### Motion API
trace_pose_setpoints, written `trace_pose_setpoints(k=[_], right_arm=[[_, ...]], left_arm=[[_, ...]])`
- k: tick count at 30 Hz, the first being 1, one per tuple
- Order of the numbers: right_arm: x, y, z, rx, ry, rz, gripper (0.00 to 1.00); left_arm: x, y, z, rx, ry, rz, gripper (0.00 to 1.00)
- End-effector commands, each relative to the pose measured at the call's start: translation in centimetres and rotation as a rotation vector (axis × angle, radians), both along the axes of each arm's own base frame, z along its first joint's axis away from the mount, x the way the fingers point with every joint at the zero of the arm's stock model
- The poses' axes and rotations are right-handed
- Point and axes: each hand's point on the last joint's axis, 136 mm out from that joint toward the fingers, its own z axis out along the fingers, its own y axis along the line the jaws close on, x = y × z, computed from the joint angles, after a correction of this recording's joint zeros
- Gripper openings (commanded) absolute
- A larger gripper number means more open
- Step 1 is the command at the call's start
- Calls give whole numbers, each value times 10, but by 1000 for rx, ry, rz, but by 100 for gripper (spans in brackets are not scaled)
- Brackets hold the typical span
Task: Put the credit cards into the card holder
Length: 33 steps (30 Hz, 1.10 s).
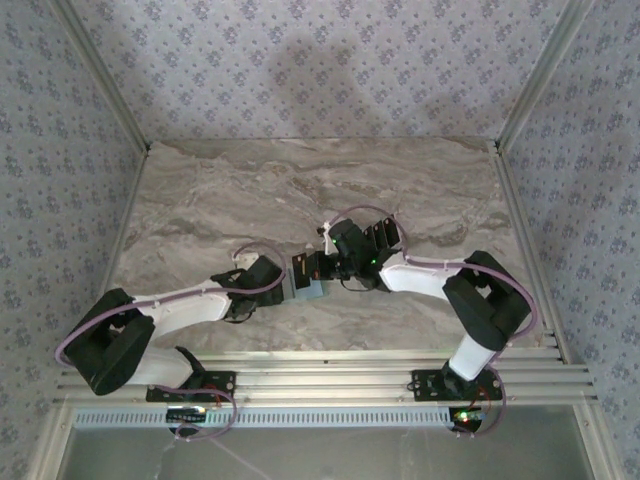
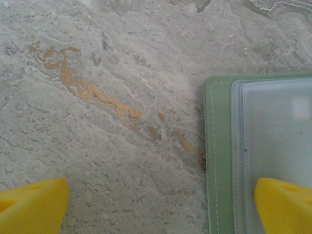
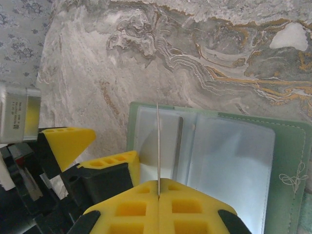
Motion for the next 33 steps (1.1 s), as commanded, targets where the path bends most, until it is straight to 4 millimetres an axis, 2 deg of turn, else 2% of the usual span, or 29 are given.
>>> trace_pose_setpoints(k=[1, 33], right_arm=[[-4, 3, -8, 9, -8, 24, 0], [-1, 3, -37, 22, 30, 9, 0]], left_arm=[[-18, 24, -15, 92, 69, 14, 97], [-18, 22, -15, 85, 68, 8, 96]])
